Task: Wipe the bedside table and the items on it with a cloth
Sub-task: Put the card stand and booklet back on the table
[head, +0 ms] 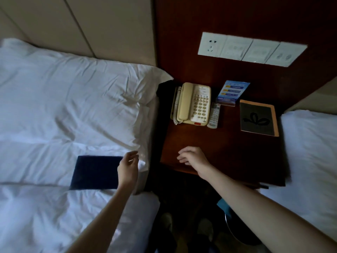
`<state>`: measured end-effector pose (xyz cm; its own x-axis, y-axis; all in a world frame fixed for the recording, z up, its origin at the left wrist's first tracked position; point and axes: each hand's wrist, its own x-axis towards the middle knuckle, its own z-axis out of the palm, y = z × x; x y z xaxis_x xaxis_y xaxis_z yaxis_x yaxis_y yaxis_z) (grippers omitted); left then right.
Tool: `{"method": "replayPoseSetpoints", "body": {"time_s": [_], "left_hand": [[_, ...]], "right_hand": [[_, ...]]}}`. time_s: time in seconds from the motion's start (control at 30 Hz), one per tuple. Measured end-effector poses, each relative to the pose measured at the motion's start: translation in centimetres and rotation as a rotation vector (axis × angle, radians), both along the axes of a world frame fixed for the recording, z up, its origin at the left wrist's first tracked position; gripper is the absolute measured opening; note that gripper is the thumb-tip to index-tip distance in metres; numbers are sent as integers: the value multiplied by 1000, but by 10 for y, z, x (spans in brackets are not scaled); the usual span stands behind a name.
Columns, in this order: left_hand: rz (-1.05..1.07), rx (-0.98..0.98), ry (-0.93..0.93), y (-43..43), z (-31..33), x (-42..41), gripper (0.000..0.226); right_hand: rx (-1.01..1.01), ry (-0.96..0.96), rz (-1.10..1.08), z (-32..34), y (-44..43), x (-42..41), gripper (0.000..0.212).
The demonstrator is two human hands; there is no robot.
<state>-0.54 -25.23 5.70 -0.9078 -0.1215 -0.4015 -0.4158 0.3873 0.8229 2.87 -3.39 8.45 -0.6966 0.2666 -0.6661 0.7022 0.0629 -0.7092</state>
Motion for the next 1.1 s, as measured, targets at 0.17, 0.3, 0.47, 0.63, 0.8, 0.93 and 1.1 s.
{"method": "replayPoseSetpoints", "body": {"time_s": [0.17,0.3,0.47,0.63,0.8,0.93,1.1], "left_hand": [[31,-270,91,-73,-4,1,25],[87,-347,85,-124,-9,-3,26],[134,-414,11,-171,-15,-5,33],[133,-384,-57,-190,-28,-14,41],[135,-361,-153,-192,-41,-20,53],[199,-332,-134,-198,-48,-21,49],[312,-292,-112,-197,-48,-19,35]], "right_hand": [[-18,-6,66,-8,-66,-6,19],[-81,-23,98,-15,-111,-10,15],[-105,-62,129,-29,-156,-20,12],[-117,-121,174,-56,-188,-31,13],[-126,-189,229,-78,-208,-39,22],[-185,-229,179,-88,-217,-45,38],[-254,-252,135,-89,-216,-44,17]]}}
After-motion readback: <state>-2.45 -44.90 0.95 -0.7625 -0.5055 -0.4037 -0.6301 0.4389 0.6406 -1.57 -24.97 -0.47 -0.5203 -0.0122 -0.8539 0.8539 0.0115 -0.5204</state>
